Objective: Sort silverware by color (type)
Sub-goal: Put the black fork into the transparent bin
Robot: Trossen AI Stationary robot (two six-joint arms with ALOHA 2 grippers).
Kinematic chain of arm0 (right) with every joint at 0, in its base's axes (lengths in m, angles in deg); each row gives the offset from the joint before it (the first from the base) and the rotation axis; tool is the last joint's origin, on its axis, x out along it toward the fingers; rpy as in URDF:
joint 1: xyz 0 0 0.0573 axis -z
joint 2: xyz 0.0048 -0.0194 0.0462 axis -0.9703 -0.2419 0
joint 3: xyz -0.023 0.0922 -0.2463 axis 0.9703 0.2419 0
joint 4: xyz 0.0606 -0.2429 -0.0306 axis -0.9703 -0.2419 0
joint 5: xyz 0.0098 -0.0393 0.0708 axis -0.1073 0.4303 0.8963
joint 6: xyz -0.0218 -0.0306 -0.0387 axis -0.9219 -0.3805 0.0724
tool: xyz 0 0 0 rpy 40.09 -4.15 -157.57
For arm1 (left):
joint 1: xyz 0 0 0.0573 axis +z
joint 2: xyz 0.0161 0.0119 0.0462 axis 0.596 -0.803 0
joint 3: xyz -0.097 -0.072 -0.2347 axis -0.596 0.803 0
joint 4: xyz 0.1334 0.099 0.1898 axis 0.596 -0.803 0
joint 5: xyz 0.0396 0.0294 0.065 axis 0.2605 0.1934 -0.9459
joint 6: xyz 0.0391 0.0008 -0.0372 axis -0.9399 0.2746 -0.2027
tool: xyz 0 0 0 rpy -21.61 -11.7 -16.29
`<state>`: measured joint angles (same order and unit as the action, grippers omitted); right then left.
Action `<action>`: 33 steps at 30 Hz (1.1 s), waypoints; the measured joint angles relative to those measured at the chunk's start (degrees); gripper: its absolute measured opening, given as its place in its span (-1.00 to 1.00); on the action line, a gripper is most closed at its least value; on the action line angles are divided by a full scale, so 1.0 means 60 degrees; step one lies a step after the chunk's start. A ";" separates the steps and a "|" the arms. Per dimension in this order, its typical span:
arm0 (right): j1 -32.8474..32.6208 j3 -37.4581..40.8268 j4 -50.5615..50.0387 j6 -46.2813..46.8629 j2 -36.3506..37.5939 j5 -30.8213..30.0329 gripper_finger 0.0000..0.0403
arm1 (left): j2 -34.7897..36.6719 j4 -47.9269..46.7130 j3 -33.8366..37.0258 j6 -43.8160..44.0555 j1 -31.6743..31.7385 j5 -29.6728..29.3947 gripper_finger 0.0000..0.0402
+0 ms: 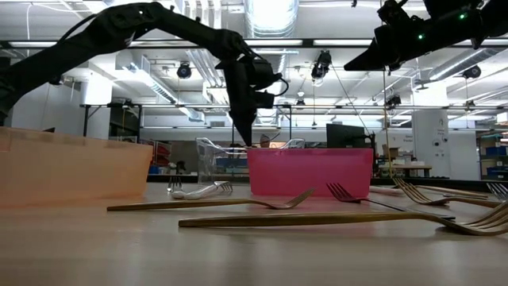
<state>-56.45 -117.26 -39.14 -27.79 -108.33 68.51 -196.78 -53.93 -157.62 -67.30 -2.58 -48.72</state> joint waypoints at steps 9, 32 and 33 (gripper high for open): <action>-0.0002 0.0000 -0.0004 0.0000 0.0000 0.0000 -0.81 | 0.0000 0.0091 0.0050 0.0066 -0.0041 -0.0001 -1.00; -0.0002 0.0000 -0.0069 0.0000 -0.0002 0.0000 -0.81 | 0.0004 0.0072 0.0180 0.0250 -0.0122 0.0004 -1.00; 0.0000 0.0000 -0.0069 0.0000 -0.0004 -0.0003 -0.81 | 0.0004 0.0066 0.0182 0.0251 -0.0122 0.0004 -1.00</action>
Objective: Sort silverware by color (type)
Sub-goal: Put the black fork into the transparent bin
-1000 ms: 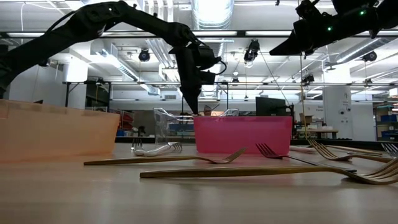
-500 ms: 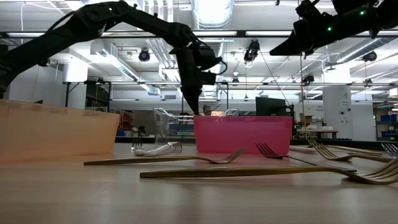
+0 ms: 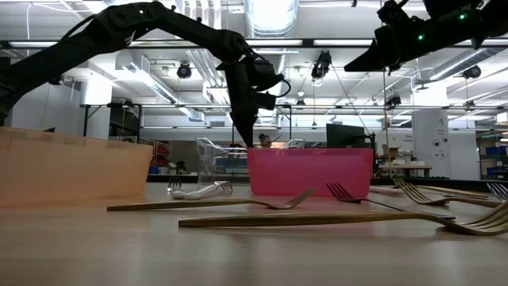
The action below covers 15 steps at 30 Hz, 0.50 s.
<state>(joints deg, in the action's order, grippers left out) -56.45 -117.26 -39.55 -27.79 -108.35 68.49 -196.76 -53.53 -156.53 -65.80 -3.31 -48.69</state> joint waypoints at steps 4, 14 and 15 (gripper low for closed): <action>-0.0001 0.0000 0.0000 0.0000 0.0000 0.0003 -0.81 | 0.0000 0.0000 0.0000 -0.0002 -0.0001 -0.0003 -1.00; -0.0001 0.0000 -0.0004 0.0000 0.0000 0.0002 -0.81 | 0.0000 0.0025 0.0403 -0.0002 -0.0025 -0.0004 -1.00; -0.0002 0.0000 -0.0004 0.0000 0.0000 0.0003 -0.81 | 0.0000 0.0029 0.0458 -0.0002 -0.0025 -0.0004 -1.00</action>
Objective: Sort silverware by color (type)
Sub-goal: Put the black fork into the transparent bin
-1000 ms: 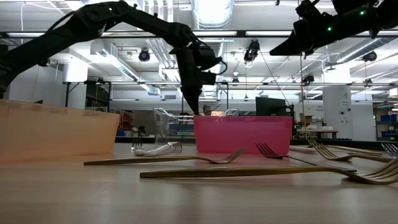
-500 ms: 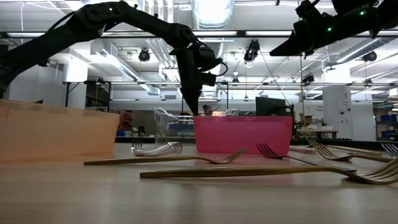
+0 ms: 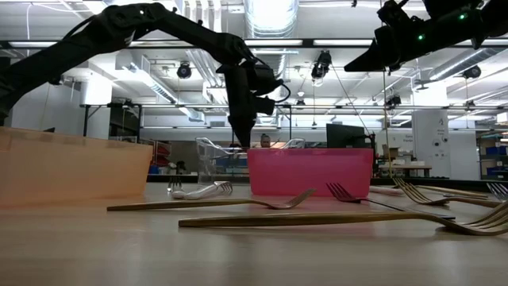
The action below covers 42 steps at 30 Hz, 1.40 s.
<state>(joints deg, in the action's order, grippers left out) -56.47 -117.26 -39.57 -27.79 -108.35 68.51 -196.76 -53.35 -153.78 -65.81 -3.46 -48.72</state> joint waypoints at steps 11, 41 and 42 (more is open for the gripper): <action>0.0002 0.0000 -0.0004 0.0000 0.0000 -0.0004 -0.81 | 0.0000 0.0202 0.0179 -0.0023 -0.0001 0.0000 -1.00; 0.0002 0.0000 -0.0025 -0.0069 0.0000 -0.0004 -0.81 | 0.0000 0.1813 0.0842 -0.0221 -0.0008 -0.0020 -1.00; 0.0002 0.0000 -0.0030 -0.0069 -0.0003 -0.0004 -0.81 | 0.0000 0.1830 0.0842 -0.0242 -0.0008 -0.0021 -1.00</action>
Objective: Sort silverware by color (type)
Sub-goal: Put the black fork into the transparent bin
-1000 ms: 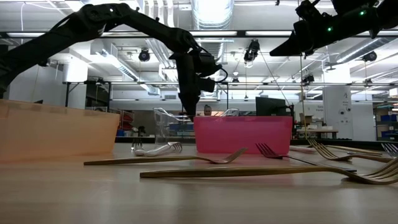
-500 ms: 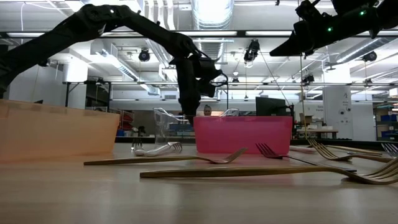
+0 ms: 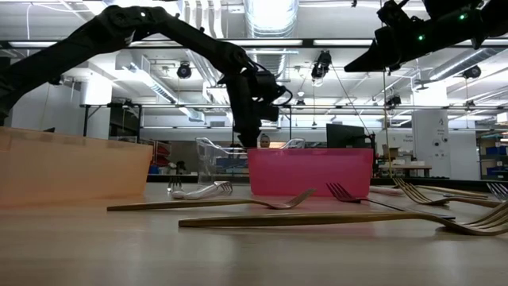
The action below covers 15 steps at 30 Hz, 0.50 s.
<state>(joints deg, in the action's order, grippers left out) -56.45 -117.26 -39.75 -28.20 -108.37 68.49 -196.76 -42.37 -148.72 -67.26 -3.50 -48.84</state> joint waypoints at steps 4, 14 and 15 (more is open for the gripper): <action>0.0000 0.0000 -0.0035 -0.0004 0.0000 0.0000 -0.81 | 0.0000 0.0031 0.0062 -0.0024 0.0000 -0.0001 -1.00; -0.0002 0.0000 -0.0037 -0.0007 0.0000 0.0001 -0.81 | 0.0000 0.0362 0.0261 0.0016 0.0000 -0.0001 -1.00; -0.0003 0.0000 -0.0039 -0.0007 0.0000 0.0001 -0.81 | 0.0004 0.0423 0.0321 0.0016 0.0000 -0.0001 -1.00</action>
<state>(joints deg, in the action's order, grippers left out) -56.47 -117.26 -39.98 -28.24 -108.38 68.50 -196.74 -39.83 -146.80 -67.17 -3.50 -48.85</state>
